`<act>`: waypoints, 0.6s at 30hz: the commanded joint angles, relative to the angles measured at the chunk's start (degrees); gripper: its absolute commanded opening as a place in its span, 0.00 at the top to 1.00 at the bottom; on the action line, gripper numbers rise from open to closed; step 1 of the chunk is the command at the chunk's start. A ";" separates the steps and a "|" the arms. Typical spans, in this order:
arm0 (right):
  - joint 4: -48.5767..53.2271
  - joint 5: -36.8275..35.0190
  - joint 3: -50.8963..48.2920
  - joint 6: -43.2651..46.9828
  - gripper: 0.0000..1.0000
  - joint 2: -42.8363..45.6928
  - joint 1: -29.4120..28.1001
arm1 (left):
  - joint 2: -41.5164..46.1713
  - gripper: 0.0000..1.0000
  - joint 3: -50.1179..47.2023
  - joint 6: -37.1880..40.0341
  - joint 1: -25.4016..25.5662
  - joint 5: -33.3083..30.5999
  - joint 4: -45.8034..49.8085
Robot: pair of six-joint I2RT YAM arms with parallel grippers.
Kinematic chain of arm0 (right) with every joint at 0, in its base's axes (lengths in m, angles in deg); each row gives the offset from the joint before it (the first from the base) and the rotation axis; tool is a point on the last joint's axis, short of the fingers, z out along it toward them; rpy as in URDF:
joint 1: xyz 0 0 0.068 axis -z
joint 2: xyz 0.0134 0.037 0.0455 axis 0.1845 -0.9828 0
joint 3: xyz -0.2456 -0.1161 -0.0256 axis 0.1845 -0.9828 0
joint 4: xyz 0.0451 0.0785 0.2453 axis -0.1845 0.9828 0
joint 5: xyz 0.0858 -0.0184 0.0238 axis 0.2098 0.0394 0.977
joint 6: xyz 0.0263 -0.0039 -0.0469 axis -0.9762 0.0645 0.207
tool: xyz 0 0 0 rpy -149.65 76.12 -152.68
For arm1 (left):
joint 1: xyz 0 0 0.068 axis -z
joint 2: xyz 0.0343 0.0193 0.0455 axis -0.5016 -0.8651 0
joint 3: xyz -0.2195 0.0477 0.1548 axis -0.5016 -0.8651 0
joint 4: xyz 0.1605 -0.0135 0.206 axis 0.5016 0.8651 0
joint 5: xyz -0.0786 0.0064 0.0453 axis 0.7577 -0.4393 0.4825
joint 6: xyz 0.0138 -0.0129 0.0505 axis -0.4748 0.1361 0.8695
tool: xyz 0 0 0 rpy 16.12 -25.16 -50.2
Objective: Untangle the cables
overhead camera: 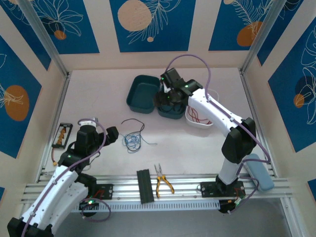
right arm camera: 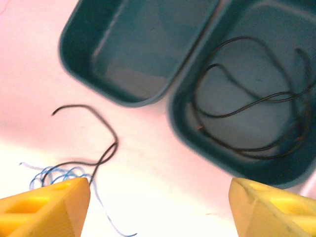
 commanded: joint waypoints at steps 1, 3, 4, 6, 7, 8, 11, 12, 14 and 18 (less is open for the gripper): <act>2.90 1.99 -1.40 -7.70 0.29 -1.90 -3.30 | -1.83 0.00 -0.43 -1.10 -0.73 2.40 -1.98; 3.67 3.54 -1.53 -11.00 0.33 -4.08 -5.19 | -3.15 0.00 -0.39 -1.41 -0.76 2.93 -2.36; 3.64 4.07 -1.64 -12.42 0.35 -5.03 -5.96 | -3.58 0.00 -0.51 -1.53 -0.74 3.10 -2.51; 2.28 6.06 -2.01 -14.58 0.39 -7.45 -7.33 | -4.47 0.00 -0.63 -1.79 -0.81 3.37 -3.10; 2.38 6.69 -1.62 -15.60 0.41 -8.65 -7.64 | -4.72 0.00 -0.81 -1.80 -0.75 3.46 -3.30; 3.05 7.15 -0.70 -16.82 0.44 -10.43 -7.90 | -4.96 0.00 -0.87 -1.75 -0.73 3.63 -3.58; 3.75 8.56 1.44 -19.21 0.49 -14.69 -8.79 | -5.12 0.00 -1.34 -1.88 -0.72 3.82 -3.66; 3.47 8.86 1.95 -19.70 0.49 -15.97 -9.18 | -5.04 0.00 -1.50 -1.88 -0.78 3.79 -3.73; 2.84 9.33 3.20 -20.08 0.51 -18.36 -9.96 | -4.94 0.00 -1.85 -1.89 -0.83 3.74 -3.75; 4.77 8.16 7.55 -20.45 0.52 -23.41 -11.04 | -4.77 0.00 -2.02 -1.88 -0.83 3.69 -3.66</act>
